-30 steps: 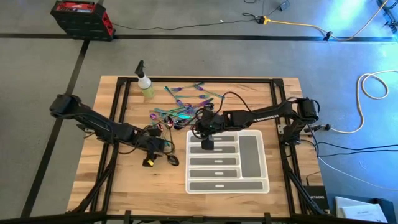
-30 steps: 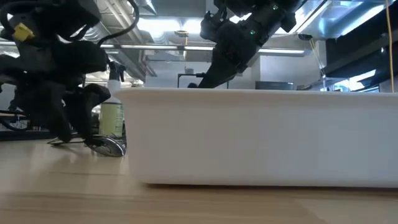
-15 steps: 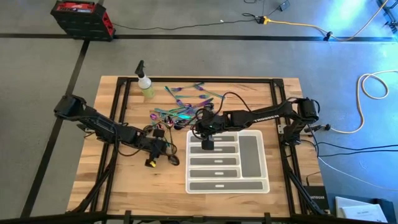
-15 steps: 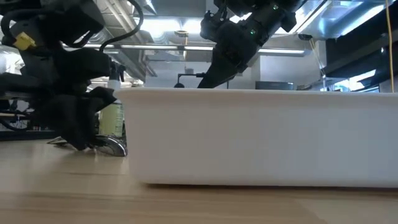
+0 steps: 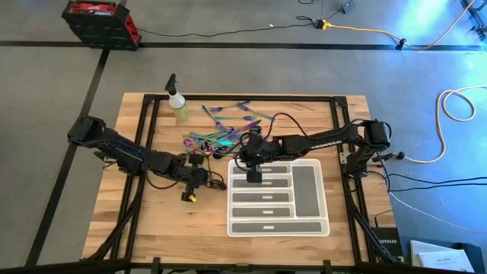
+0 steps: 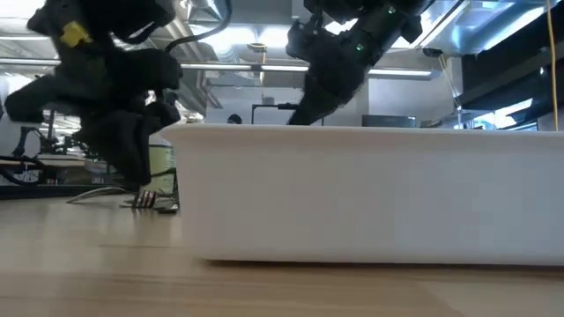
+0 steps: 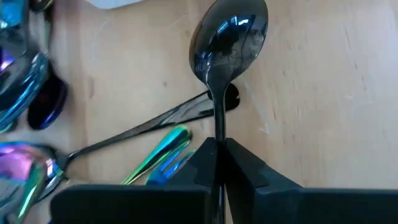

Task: Sort silverware
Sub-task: Put the black spoon into the white silverware tray

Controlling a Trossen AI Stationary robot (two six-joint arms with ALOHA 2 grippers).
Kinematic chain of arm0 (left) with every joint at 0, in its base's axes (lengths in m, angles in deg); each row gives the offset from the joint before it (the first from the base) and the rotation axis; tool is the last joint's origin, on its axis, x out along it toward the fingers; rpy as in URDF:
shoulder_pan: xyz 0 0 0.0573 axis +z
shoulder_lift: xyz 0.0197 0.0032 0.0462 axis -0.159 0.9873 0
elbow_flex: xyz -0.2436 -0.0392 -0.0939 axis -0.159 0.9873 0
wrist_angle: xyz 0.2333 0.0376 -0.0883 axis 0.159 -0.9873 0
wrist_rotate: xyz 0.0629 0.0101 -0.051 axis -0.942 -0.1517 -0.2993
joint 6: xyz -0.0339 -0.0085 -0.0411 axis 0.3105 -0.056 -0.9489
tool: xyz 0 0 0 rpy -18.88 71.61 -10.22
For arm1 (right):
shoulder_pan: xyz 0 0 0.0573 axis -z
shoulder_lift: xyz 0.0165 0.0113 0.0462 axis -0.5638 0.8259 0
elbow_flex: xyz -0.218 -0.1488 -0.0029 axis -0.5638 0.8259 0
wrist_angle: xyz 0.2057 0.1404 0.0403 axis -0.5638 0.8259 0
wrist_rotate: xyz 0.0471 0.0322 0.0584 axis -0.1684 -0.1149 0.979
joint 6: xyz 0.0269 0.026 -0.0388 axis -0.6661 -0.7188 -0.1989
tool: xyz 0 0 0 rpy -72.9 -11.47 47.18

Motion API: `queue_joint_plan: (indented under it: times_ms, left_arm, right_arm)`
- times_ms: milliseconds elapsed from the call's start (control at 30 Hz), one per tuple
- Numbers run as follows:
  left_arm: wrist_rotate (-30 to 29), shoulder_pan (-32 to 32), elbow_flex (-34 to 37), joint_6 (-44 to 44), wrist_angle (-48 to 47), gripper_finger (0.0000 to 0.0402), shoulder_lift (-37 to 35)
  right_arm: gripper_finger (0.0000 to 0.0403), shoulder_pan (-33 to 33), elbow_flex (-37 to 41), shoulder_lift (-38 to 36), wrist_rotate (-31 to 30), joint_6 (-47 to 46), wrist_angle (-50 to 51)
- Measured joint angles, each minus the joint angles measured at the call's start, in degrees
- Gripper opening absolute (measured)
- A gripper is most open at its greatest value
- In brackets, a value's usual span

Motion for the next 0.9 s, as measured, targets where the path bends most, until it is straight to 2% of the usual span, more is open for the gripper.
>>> queue_joint_plan:
  times_ms: [200,433,600,767,900]
  left_arm:
    - [1.63,2.57,-6.99,-2.34,-8.02,0.0001,-0.02]
    - [1.03,7.81,-14.24,-2.11,-18.23,0.0002,-0.17]
    - [0.51,10.97,-16.95,0.83,-23.80,0.0002,-0.49]
    - [1.19,13.46,-20.33,1.65,-23.09,0.0002,-1.00]
    - [2.60,14.19,-21.76,0.20,-14.82,0.0001,-1.71]
  right_arm:
    - [0.0037,-0.65,0.02,-2.11,-12.38,-0.79,5.46]
    - [0.0028,-6.62,2.72,-7.58,-27.75,4.92,4.79]
    - [0.0021,-9.88,5.53,-11.69,-30.22,3.90,4.24]
    - [0.0021,-13.30,9.48,-15.61,-33.50,1.24,4.21]
    - [0.0021,-14.95,13.56,-19.15,-40.06,-2.70,4.26]
